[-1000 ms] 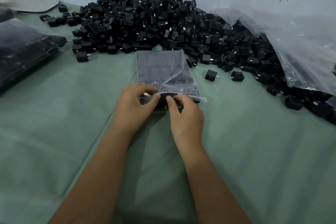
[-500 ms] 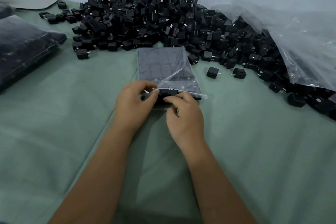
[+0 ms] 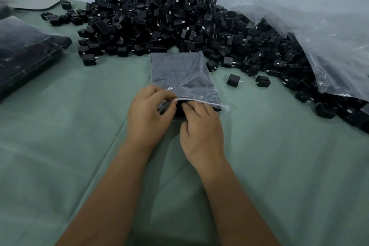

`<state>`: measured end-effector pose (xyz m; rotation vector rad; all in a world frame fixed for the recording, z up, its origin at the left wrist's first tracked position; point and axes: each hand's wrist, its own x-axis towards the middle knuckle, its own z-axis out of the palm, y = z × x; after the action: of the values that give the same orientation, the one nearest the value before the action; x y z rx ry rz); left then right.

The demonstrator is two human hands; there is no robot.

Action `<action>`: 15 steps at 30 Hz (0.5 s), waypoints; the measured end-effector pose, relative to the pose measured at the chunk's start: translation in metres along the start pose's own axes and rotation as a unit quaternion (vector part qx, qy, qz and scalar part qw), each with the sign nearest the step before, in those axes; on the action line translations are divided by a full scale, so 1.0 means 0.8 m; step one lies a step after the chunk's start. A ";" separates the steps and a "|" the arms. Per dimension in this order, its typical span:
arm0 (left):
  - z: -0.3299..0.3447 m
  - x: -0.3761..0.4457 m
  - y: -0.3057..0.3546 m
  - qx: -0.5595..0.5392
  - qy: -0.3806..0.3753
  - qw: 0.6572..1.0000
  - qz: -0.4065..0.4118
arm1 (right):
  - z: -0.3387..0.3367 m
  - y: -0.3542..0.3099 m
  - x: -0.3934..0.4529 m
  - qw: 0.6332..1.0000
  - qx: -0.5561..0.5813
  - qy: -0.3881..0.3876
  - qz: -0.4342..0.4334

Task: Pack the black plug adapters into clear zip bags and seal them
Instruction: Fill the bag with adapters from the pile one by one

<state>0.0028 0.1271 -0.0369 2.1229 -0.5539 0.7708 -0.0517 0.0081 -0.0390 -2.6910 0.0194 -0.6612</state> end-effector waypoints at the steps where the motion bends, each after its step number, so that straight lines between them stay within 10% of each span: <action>1: 0.000 0.000 0.000 0.000 0.003 1.000 0.002 | 0.000 0.000 0.000 1.000 0.003 0.000 -0.002; 7: 0.004 0.000 0.000 0.017 0.047 0.997 0.055 | 0.007 -0.005 0.010 0.999 0.031 -0.018 -0.025; 15: 0.012 0.001 0.000 0.000 0.085 0.994 0.064 | 0.010 0.000 0.087 0.961 -0.076 -0.264 0.003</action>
<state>0.0068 0.1193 -0.0408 2.0123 -0.6027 1.0128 0.0135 0.0036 -0.0146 -2.9245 -0.0644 0.0822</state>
